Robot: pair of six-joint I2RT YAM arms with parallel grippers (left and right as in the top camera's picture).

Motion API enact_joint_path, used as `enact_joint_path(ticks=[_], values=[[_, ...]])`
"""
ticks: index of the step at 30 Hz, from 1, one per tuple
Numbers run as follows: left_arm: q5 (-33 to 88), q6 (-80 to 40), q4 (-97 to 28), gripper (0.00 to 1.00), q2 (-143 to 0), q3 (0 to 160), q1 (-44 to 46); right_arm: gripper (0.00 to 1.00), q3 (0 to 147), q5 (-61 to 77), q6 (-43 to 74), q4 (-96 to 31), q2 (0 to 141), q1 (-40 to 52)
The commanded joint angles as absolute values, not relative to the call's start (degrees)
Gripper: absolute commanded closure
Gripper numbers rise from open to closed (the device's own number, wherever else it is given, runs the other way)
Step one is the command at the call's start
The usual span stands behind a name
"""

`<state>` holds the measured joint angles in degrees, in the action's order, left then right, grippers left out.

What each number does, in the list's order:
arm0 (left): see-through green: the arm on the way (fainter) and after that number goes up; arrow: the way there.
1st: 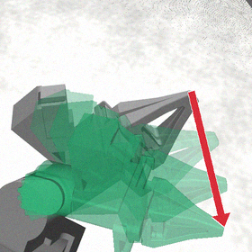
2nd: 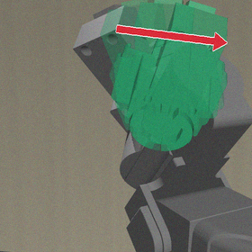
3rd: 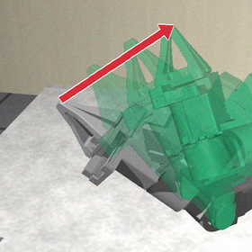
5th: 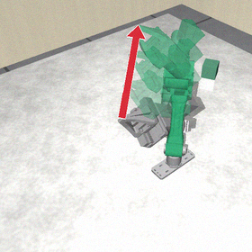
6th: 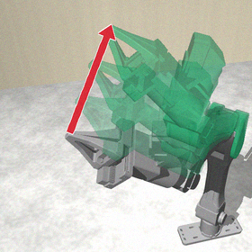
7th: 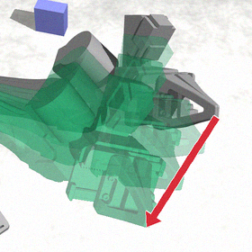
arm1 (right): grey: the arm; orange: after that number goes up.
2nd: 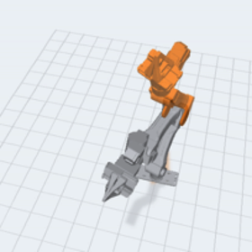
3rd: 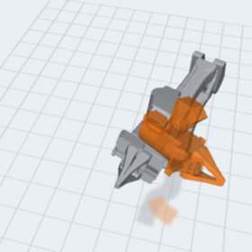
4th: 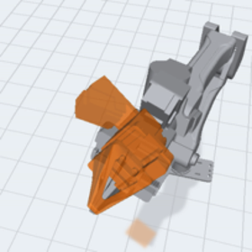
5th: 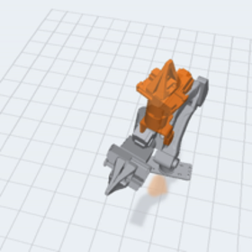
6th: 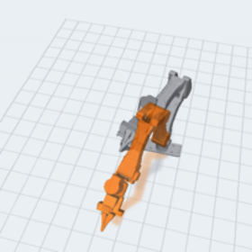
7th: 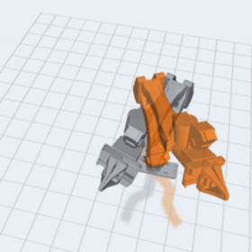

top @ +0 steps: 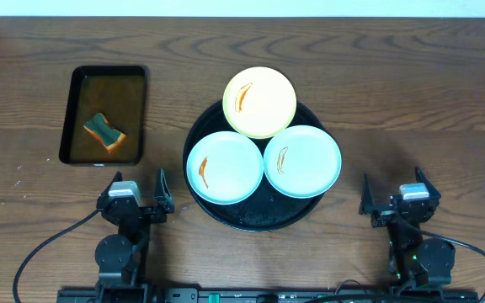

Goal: Clean dirty plates on tray and stack at the side

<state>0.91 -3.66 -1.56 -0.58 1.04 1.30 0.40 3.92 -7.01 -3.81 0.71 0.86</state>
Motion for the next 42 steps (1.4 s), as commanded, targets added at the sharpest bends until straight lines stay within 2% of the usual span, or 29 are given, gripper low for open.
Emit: enact_joint_path(ticks=[1,15,17,22,30,33,36,38,42], values=[[-0.7,-4.2,-4.2,0.13,-0.2,0.2,1.5,0.01,0.3,3.4,-7.8,-4.1,0.4,0.4],[-0.4,-4.9,-4.2,0.13,-0.2,0.2,1.5,0.01,0.3,3.4,-7.8,-4.1,0.4,0.4],[4.1,-12.8,-3.7,0.13,-0.2,0.3,1.5,0.01,0.3,3.4,-7.8,-4.1,0.4,0.4],[31.3,-49.0,-2.3,0.13,-0.2,0.3,1.5,0.01,0.3,3.4,-7.8,-4.1,0.4,0.4],[29.6,-66.9,3.0,0.13,-0.2,0.3,1.5,0.01,0.3,3.4,-7.8,-4.1,0.4,0.4],[30.9,-66.5,12.6,0.13,-0.2,0.4,1.5,0.01,0.3,3.4,-7.8,-4.1,0.4,0.4],[29.3,-57.5,18.1,0.13,-0.3,3.7,0.8,0.01,0.3,3.4,-7.8,-4.1,0.4,0.4],[24.9,-50.7,12.0,0.13,-0.9,8.6,-0.1,0.01,0.3,3.4,-7.8,-4.1,0.4,0.4],[10.8,-34.0,-9.4,0.13,-7.6,24.2,-1.3,0.01,0.3,3.4,-7.8,-4.1,0.4,0.4]])
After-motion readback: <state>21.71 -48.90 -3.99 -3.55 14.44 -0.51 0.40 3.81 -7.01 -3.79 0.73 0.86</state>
